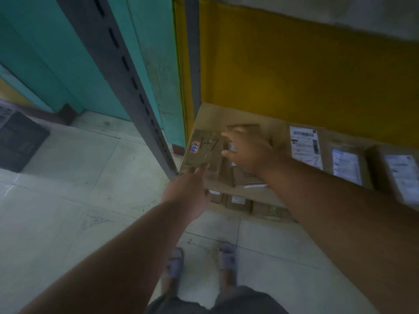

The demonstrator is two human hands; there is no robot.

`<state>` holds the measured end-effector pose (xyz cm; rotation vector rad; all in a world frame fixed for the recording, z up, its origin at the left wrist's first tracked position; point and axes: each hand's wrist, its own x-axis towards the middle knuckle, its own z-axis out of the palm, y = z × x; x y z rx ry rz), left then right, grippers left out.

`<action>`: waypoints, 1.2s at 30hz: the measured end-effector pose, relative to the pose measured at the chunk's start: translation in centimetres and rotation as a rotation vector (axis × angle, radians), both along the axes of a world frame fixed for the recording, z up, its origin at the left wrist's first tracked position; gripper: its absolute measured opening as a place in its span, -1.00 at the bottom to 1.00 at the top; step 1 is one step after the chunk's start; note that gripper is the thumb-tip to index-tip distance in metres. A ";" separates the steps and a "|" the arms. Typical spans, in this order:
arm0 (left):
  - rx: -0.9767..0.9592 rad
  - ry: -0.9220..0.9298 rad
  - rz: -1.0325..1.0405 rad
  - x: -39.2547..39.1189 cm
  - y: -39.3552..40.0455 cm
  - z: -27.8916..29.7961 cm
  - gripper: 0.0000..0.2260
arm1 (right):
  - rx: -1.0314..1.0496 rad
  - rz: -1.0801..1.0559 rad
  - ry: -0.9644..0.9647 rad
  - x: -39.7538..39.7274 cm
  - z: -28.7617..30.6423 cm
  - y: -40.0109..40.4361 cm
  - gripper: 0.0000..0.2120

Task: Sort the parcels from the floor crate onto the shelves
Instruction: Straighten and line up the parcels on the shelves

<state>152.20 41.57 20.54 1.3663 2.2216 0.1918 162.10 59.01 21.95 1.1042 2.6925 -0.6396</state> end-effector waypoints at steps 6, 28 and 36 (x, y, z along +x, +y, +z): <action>0.087 0.026 -0.262 -0.5 3.8 3.2 -0.74 | 0.021 -0.342 0.041 7.0 1.7 -5.3 -0.63; -0.237 0.532 -0.856 1.9 19.7 -1.5 -0.43 | -0.101 -0.687 -0.023 9.7 -5.6 -6.3 -0.55; -0.191 0.527 -0.919 0.7 20.2 -2.0 -0.22 | -0.081 -0.784 0.046 8.2 -5.8 -7.3 -0.68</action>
